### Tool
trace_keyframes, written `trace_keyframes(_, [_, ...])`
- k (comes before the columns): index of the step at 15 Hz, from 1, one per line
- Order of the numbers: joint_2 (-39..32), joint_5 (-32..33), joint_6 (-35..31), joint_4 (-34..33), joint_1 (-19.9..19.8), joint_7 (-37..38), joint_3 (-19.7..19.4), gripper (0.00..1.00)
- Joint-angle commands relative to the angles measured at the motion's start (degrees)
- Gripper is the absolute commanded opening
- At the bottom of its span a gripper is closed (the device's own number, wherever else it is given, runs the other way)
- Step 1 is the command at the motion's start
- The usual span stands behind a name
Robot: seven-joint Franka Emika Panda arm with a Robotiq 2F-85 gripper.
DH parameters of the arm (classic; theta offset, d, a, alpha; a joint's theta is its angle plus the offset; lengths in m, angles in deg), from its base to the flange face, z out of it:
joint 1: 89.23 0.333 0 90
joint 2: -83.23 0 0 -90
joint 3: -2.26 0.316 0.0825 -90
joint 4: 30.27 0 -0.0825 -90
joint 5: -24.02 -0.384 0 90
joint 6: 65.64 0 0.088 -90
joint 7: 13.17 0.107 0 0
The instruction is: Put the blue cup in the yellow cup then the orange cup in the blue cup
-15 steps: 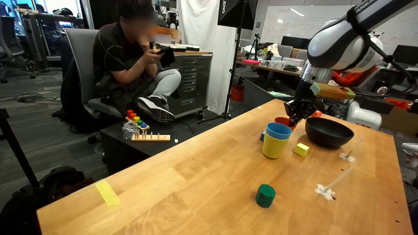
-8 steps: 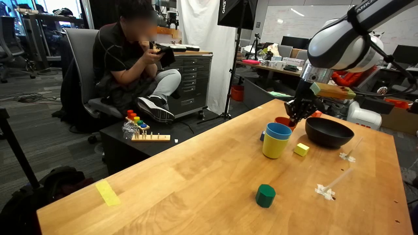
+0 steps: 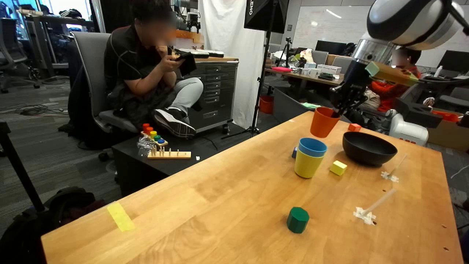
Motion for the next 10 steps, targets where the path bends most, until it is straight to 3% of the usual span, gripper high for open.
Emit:
trace_keyframes(1, [9.3, -2.5, 2.9, 4.8, -0.5, -4.0, 1.2, 0.03])
trace_keyframes(6, [14.4, -7.1, 7.4, 6.1, 1.0, -8.2, 2.3, 0.03])
trace_keyframes(10, [13.5, -9.4, 9.5, 5.6, 2.3, -9.1, 2.9, 0.03])
